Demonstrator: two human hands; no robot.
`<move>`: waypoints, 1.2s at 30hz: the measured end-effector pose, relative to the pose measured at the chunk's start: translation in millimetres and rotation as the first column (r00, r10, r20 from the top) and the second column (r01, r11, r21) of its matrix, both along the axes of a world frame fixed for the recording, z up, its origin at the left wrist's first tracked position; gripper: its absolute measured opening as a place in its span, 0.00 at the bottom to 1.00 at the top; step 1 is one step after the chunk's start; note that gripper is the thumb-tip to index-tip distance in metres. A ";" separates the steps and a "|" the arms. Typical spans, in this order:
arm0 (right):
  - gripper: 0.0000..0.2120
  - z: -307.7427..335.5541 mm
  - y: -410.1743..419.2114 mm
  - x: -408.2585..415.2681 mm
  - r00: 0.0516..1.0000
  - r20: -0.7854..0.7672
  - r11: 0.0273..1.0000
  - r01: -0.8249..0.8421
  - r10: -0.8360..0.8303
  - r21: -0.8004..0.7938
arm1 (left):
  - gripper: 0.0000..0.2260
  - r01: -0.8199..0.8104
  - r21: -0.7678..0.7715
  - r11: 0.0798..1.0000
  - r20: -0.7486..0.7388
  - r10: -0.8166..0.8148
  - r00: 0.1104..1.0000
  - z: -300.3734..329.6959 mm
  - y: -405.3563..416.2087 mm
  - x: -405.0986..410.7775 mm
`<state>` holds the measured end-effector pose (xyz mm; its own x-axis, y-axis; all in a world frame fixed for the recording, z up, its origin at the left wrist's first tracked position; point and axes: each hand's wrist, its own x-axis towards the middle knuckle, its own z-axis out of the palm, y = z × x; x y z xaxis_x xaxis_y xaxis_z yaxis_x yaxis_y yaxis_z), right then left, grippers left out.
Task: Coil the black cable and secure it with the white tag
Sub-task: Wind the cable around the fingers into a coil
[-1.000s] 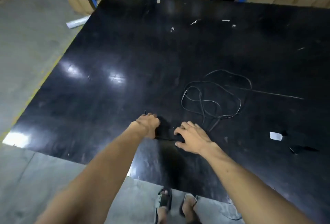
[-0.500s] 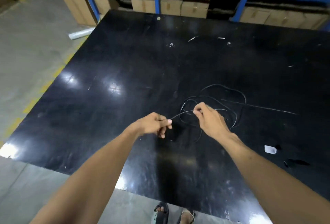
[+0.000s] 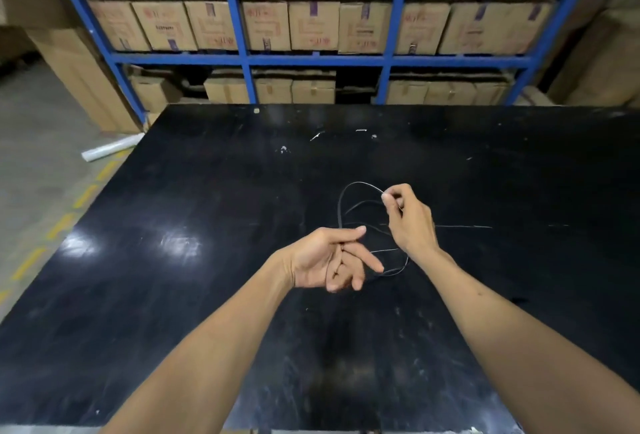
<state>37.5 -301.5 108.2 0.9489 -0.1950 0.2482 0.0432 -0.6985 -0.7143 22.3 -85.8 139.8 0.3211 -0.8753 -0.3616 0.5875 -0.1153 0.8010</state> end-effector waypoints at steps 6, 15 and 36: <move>0.04 1.0 -3.5 -26.7 0.997 0.015 0.993 -0.075 0.074 0.093 | 0.25 0.115 -0.148 0.982 -0.018 -0.118 0.993 17.4 -17.9 -12.8; 0.06 7.8 -18.8 -40.2 0.998 -0.042 0.992 -0.036 0.041 0.118 | 0.24 0.149 -0.180 0.972 -0.012 -0.154 0.988 27.9 -33.4 -21.5; 0.16 192.0 -96.3 -41.6 0.967 0.145 0.960 -0.177 0.211 -0.217 | 0.20 -0.036 0.108 0.994 0.059 0.030 0.998 76.1 -22.0 14.7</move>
<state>-4.2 -397.8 300.1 0.9059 0.0586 0.4195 0.2975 -0.7931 -0.5316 37.0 -107.8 215.9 0.3722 -0.8205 -0.4339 0.5456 -0.1848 0.8174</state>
